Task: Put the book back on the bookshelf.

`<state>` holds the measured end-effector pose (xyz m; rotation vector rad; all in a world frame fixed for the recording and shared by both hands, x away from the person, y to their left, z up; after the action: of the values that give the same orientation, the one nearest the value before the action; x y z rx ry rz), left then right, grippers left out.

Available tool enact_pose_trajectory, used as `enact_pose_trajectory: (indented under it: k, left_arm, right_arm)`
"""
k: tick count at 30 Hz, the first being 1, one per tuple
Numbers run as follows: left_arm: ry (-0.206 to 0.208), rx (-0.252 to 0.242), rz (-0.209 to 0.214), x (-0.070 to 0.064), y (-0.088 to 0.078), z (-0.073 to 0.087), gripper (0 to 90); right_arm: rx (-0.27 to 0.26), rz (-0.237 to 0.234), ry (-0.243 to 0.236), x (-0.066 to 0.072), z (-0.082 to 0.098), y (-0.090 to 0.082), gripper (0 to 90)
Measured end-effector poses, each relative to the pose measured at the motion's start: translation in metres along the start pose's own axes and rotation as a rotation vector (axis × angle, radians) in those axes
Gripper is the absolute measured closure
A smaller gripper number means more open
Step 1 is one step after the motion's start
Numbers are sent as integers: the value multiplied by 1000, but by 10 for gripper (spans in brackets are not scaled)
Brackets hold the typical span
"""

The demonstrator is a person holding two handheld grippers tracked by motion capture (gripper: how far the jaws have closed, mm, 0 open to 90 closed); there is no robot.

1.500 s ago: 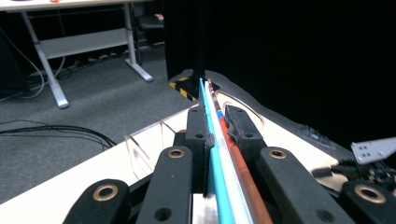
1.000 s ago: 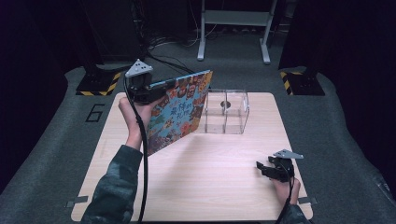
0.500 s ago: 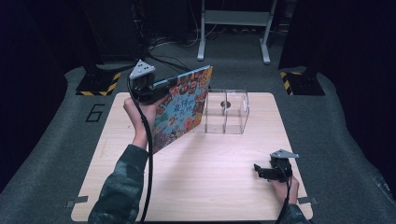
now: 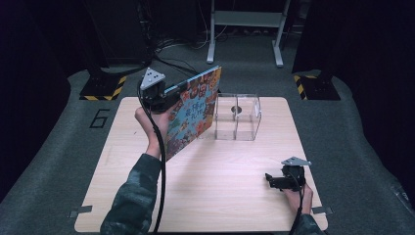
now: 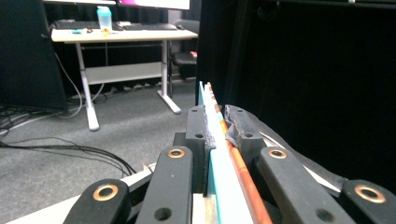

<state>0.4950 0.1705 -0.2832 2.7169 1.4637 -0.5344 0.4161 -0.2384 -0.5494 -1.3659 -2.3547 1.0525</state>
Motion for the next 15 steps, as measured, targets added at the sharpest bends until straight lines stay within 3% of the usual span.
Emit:
enact_pose_trajectory:
  k: [15]
  left_arm:
    - [-10,-78,-24,0,7,25,803]
  right_arm:
    - [8,-2,-4,0,0,-1,61]
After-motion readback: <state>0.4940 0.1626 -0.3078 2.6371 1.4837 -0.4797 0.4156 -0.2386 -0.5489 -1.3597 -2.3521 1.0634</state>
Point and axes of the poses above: each handheld gripper's, and its own axes: y roughly forward along the jaws, z roughly out of its underside, x roughly to its left, the point moved 3 cm from there along y, roughly forward along the jaws, and after that the axes turned 13 degrees about -y, right-handed, at the moved point
